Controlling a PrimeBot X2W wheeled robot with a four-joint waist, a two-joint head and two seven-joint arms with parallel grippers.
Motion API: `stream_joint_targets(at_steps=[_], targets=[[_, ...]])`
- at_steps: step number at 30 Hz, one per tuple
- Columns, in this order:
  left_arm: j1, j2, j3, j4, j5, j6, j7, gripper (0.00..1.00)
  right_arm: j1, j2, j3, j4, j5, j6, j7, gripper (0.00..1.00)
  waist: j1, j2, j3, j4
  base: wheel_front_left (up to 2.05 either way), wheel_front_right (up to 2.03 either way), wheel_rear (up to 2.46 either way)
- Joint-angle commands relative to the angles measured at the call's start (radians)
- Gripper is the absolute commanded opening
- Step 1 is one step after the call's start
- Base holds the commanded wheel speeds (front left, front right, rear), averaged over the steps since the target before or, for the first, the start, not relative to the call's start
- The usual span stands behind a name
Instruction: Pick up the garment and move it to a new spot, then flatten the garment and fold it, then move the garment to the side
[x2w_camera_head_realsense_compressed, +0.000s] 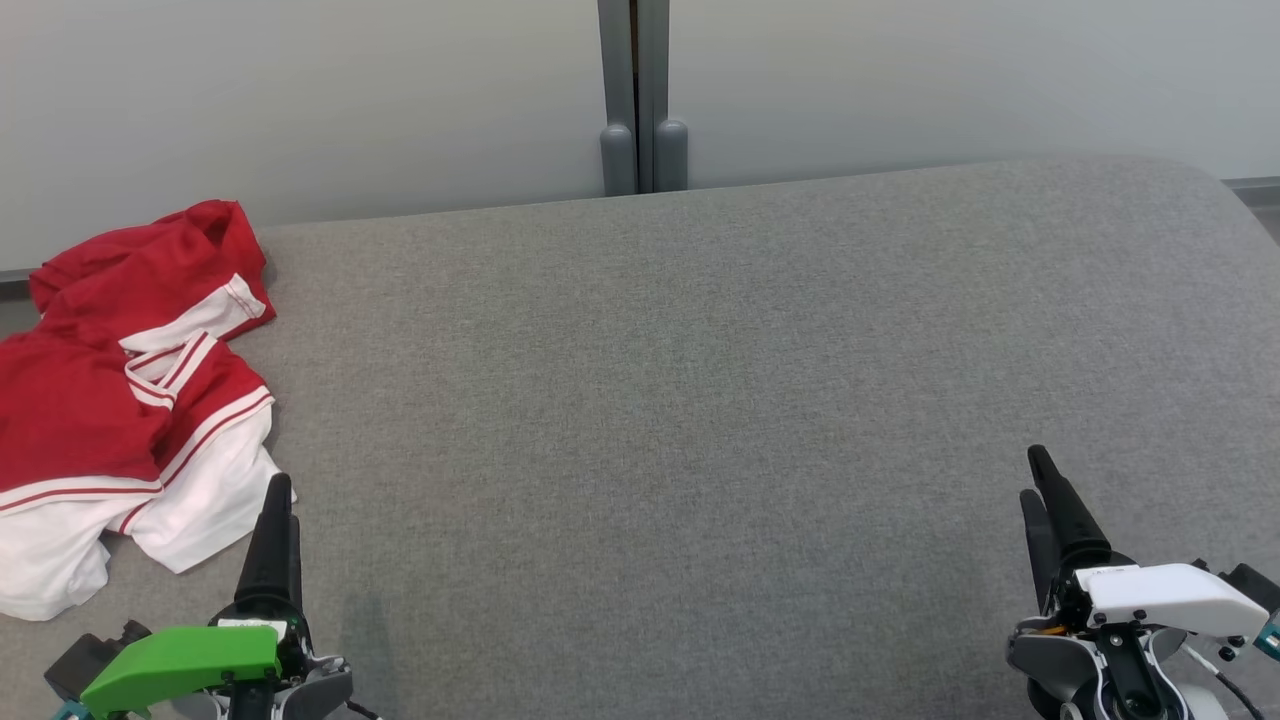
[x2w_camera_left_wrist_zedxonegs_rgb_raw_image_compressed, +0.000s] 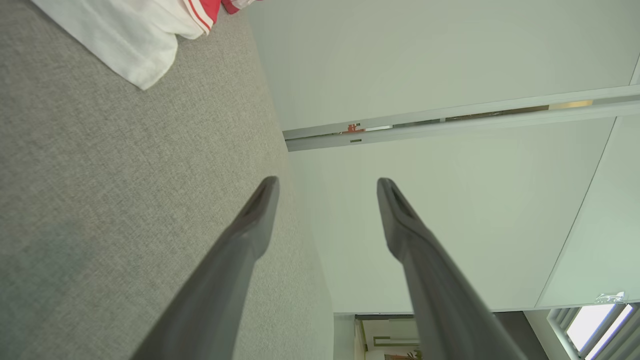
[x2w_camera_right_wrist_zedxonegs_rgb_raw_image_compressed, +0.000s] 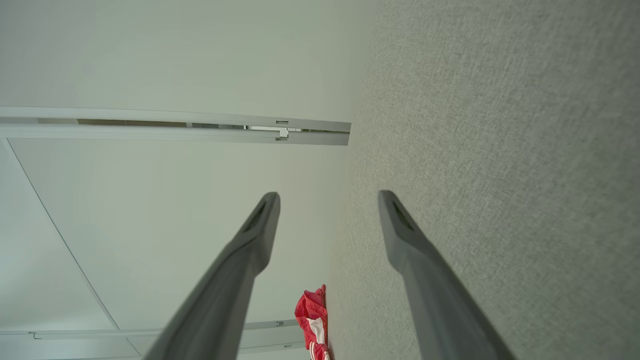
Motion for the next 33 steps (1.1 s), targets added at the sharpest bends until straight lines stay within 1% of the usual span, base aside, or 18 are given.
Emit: stream_joint_targets(at_steps=[1, 4, 10, 24, 33], targets=[[-0.009, 0.005, 0.001, -0.027, 0.037, 0.000, -0.013, 1.00, -0.012, -0.006, 0.001, -0.028, -0.038, 0.000, -0.012, 1.00, 0.0000, 0.0000, 0.001, 0.000, 0.00, 0.00, 0.00], [-0.010, 0.005, 0.000, -0.043, 0.088, 0.004, -0.024, 1.00, -0.011, -0.006, 0.001, -0.044, -0.091, 0.000, -0.025, 1.00, 0.0000, 0.0000, 0.002, 0.000, 0.00, 0.00, 0.00], [-0.012, 0.006, -0.018, -0.082, 0.205, 0.025, -0.048, 1.00, -0.008, -0.007, 0.010, -0.082, -0.225, 0.000, -0.048, 1.00, 0.0000, 0.0000, 0.004, 0.001, 0.00, 0.00, 0.00], [0.002, 0.008, -0.070, -0.146, 0.508, 0.071, -0.099, 1.00, 0.008, -0.009, 0.059, -0.143, -0.570, 0.000, -0.100, 1.00, 0.0000, 0.0000, 0.010, 0.002, 0.00, 0.00, 0.00], [0.020, 0.009, -0.091, -0.159, 0.681, 0.089, -0.128, 1.00, 0.016, -0.010, 0.084, -0.150, -0.716, 0.000, -0.128, 1.00, 0.0000, 0.0000, 0.011, 0.002, 0.00, 0.00, 0.00]])
